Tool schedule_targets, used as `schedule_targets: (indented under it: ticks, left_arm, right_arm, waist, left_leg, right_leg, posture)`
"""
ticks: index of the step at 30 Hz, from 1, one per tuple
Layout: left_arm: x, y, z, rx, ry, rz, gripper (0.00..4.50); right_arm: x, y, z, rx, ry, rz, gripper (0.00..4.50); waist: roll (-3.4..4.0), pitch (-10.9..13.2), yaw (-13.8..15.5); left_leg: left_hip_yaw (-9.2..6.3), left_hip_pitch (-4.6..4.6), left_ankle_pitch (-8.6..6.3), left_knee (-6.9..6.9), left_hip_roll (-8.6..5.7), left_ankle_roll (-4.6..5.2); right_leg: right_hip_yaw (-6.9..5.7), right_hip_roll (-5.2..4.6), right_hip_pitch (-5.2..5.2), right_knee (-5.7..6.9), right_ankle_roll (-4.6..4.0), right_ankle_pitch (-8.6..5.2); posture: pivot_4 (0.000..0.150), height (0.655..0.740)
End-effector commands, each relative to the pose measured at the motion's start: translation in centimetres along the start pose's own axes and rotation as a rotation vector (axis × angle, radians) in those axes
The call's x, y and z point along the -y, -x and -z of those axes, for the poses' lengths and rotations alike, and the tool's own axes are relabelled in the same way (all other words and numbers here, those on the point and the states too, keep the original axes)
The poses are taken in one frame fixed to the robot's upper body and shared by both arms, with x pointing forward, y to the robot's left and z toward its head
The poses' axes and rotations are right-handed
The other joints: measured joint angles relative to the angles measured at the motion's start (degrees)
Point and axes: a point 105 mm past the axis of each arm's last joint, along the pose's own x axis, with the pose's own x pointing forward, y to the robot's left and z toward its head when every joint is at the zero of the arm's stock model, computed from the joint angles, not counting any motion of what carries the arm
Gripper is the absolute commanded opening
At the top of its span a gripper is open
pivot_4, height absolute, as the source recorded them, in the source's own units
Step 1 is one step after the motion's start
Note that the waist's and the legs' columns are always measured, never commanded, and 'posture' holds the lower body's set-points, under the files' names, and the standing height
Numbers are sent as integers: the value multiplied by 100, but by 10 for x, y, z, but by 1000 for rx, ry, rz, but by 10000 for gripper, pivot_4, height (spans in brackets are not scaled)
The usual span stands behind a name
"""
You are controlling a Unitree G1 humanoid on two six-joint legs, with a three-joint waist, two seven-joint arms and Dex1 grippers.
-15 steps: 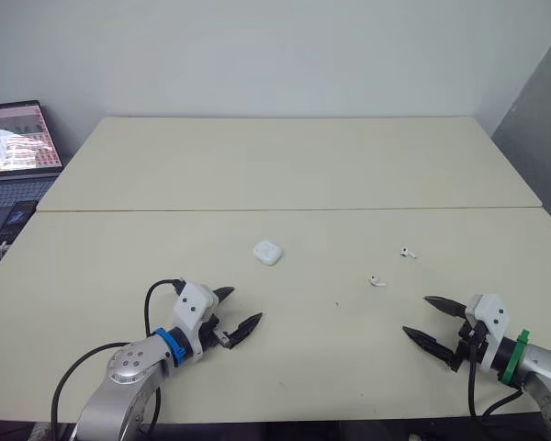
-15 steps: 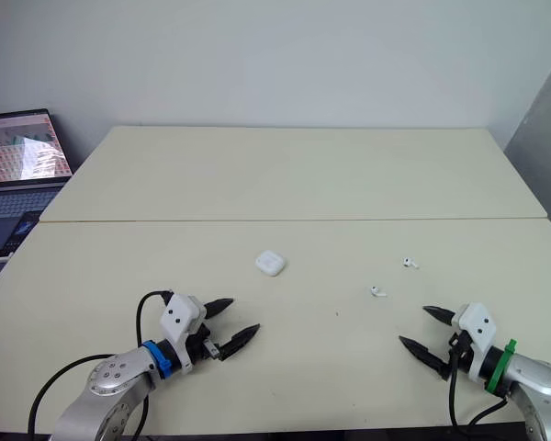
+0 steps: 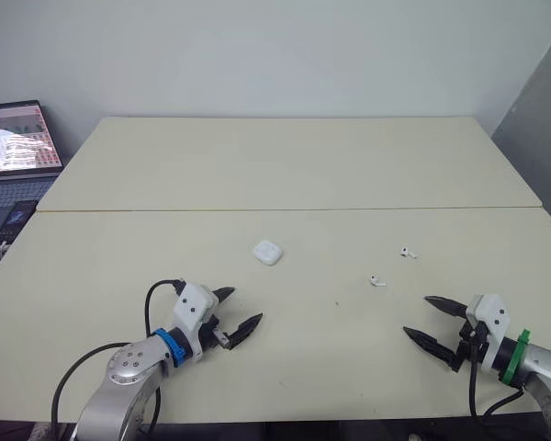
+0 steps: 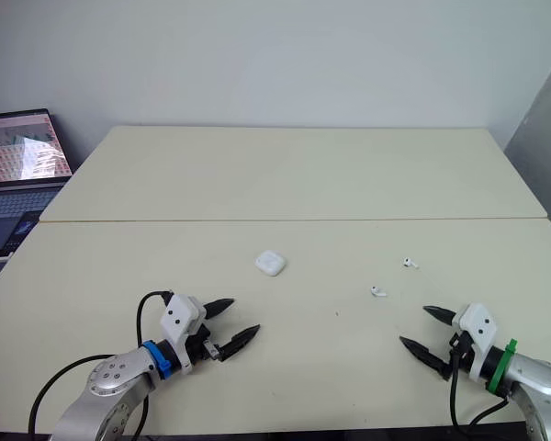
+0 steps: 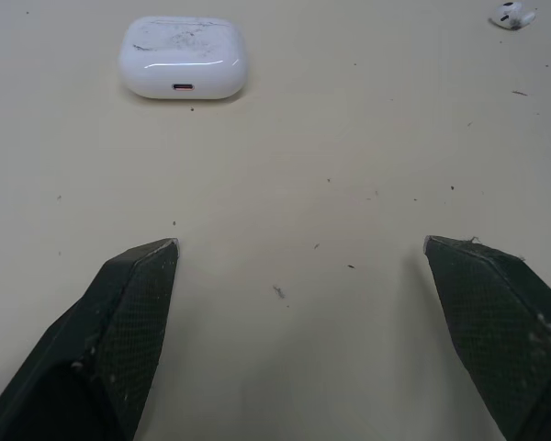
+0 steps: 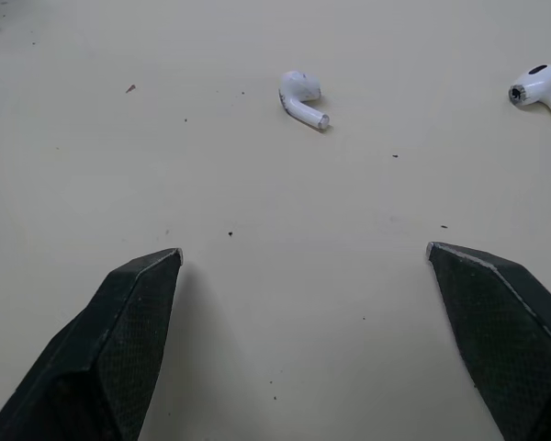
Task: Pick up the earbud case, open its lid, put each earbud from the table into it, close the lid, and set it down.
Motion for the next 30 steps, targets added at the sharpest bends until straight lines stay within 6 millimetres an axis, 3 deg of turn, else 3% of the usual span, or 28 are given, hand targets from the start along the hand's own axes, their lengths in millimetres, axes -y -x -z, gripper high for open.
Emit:
schedule_targets:
  ticks: [1, 8, 20, 30]
  left_arm:
    - [0, -1, -9, 36, -23, 6, 45000]
    - [-2, -4, -15, 64, -21, -13, 45000]
    - [-13, -59, -42, 155, -42, -128, 45000]
    - [-30, -71, -48, 161, -72, -175, 45000]
  right_arm:
    - [5, 3, -10, 28, 35, 16, 44813]
    - [1, 1, -13, 43, 39, 6, 44813]
    - [-17, -13, -68, 233, 53, -43, 44813]
    - [-27, -16, -97, 306, 80, -61, 44813]
  waist:
    - [0, 0, 0]
    - [0, 0, 1]
    - [-2, -1, 14]
    - [-3, -1, 9]
  left_leg:
    - [0, 0, 0, 0, 0, 0]
    - [0, 0, 0, 0, 0, 0]
    - [-1, -2, 0, 2, -2, 0]
    - [-3, -2, 0, 3, -2, 0]
  right_leg:
    - [0, 0, 0, 0, 0, 0]
    - [0, 0, 0, 0, 0, 0]
    - [-3, 1, -1, 1, 0, 0]
    - [-4, 1, -1, 2, 0, 0]
  posture:
    - [1500, 7400]
    - [1500, 7400]
    - [1500, 7400]
    - [1500, 7400]
